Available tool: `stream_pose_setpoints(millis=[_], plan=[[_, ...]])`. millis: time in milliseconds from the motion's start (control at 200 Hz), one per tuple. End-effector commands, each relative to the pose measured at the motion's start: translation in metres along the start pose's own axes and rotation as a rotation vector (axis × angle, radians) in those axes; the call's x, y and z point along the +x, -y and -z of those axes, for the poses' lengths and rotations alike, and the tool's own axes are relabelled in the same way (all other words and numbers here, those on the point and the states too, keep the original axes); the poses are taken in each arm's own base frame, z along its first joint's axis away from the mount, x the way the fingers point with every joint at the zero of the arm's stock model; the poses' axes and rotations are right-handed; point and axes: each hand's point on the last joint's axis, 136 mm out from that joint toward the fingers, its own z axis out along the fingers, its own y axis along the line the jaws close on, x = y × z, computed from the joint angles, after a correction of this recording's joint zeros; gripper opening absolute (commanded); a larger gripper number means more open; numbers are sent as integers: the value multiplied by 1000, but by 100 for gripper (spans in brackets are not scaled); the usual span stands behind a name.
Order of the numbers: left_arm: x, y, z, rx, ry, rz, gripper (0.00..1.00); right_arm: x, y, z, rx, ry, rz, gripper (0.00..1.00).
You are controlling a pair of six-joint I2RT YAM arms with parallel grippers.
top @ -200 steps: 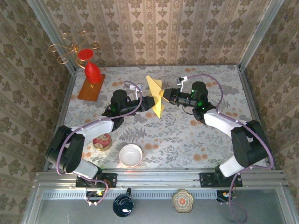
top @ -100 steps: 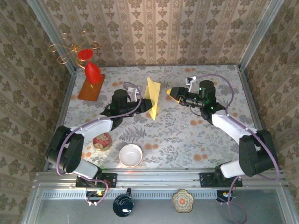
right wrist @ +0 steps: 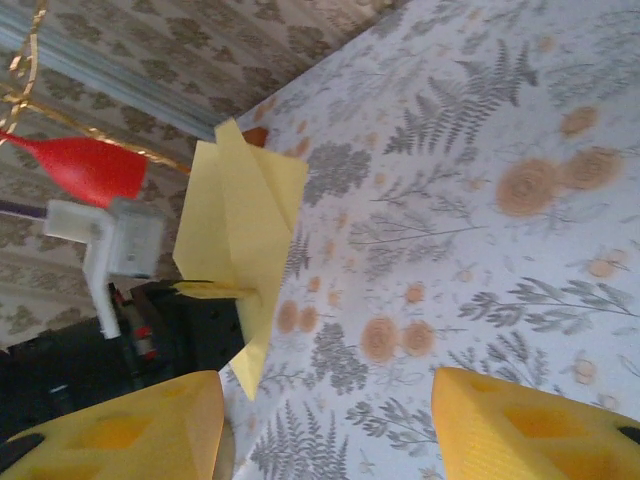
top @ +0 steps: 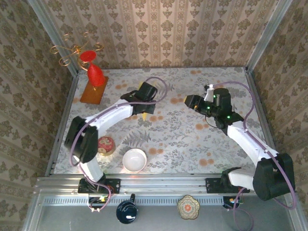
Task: Fold a paper plane with a square sheet of paper (pick it up from the middle)
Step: Turn over the paper at the center of the table.
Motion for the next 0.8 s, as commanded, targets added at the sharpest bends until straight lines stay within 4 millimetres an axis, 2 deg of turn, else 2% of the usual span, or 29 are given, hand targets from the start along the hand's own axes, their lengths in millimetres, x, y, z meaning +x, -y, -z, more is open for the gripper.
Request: stream_pose_setpoints(millis=[0,225,410,600,790], plan=[[24,-45,-11,-342,-140,-210,9,1,19,6,79,15,-4,58],[28,-36,-46,-527,-209,-391,9,2,31,12,113,14,-21,58],[38,-23,-69,-560,-241,-447,10,2,37,16,129,23,-25,59],[46,-14,-77,-534,-248,-400,13,3,41,17,134,20,-37,59],[51,0,-81,-450,-243,-319,21,2,39,14,109,26,-57,59]])
